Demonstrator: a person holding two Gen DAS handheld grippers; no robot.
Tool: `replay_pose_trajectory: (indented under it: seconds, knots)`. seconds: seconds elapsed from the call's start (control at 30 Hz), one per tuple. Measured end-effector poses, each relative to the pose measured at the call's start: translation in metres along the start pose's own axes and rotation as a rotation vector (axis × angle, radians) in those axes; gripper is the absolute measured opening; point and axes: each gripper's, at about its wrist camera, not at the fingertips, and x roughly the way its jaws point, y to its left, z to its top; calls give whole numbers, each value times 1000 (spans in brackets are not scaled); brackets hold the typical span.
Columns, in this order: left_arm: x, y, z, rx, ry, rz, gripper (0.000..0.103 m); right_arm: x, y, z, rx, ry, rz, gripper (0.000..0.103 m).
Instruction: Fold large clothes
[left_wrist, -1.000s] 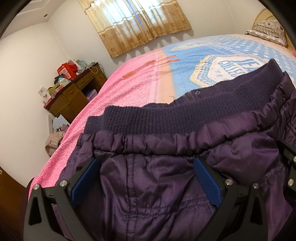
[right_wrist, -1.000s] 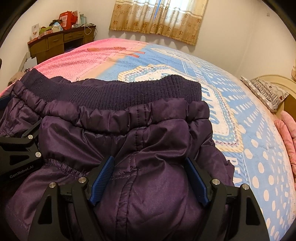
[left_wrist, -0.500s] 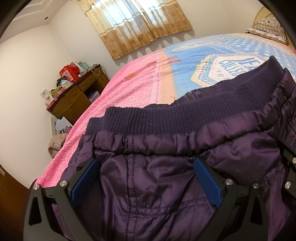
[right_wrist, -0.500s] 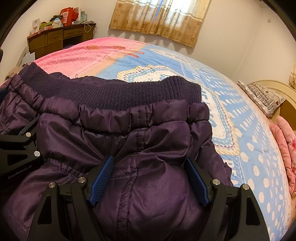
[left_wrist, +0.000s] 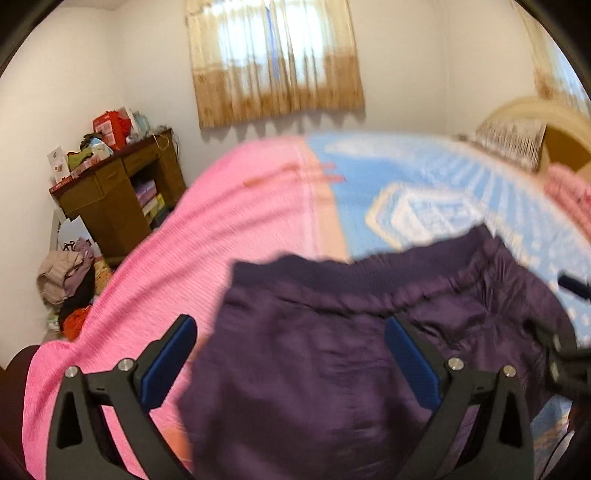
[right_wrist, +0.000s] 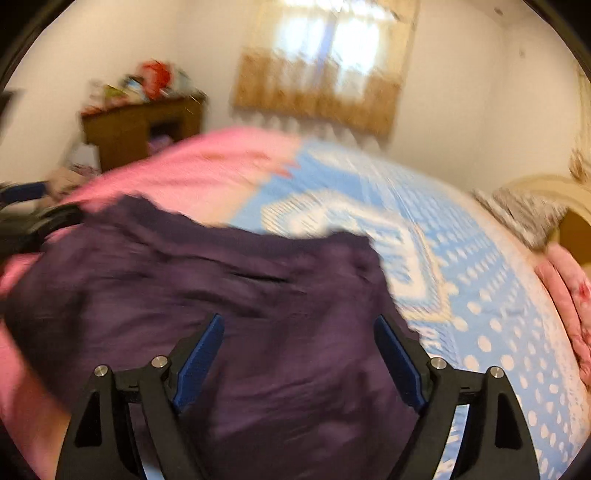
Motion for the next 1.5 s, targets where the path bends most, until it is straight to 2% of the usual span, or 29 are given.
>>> replay_pose_trajectory:
  seconds: [0.13, 0.2, 0.3, 0.37, 0.47, 0.57, 0.63, 0.77, 0.8, 0.83, 0.87, 0.9, 0.93, 1.0, 1.13, 1.27, 1.37, 1.5]
  knots:
    - [32, 62, 7, -51, 66, -71, 103, -41, 83, -10, -177, -116, 119, 87]
    - [56, 90, 5, -105, 115, -175, 103, -51, 121, -19, -278, -142, 177, 87]
    - [83, 110, 3, -182, 185, -291, 103, -57, 181, -40, -473, -192, 186, 87]
    - [102, 116, 5, -217, 220, -370, 103, -54, 205, -50, -555, -212, 174, 87]
    - [126, 116, 9, -233, 266, -454, 103, -45, 227, -56, -618, -217, 164, 87]
    - [157, 108, 5, -254, 378, -547, 103, -41, 240, -56, -661, -242, 146, 87]
    - [173, 106, 0, -271, 448, -579, 103, -36, 251, -56, -691, -259, 131, 87]
    - [186, 110, -11, -315, 486, -695, 102, -30, 263, -60, -743, -274, 127, 87]
    - [184, 110, -12, -305, 469, -715, 97, -27, 264, -62, -755, -271, 124, 85]
    - [184, 108, -13, -294, 469, -737, 90, -20, 265, -63, -760, -256, 130, 61]
    - [185, 106, -16, -280, 483, -766, 71, -19, 264, -63, -753, -234, 151, 48]
    - [186, 105, -17, -277, 490, -767, 54, -18, 262, -63, -744, -228, 156, 41]
    - [186, 106, -19, -299, 505, -785, 47, -22, 261, -63, -741, -237, 165, 31]
    - [178, 109, -18, -323, 503, -796, 36, -32, 253, -57, -709, -240, 208, 24]
    - [145, 109, -4, -356, 471, -801, 35, -51, 225, -44, -609, -255, 284, 18]
    - [112, 100, 15, -423, 462, -837, 34, -90, 176, -32, -473, -322, 333, 16]
    - [80, 74, 43, -420, 444, -840, 34, -115, 117, -16, -292, -353, 395, 16]
    - [53, 5, 87, -306, 415, -848, 34, -130, 26, -8, -24, -365, 471, 15]
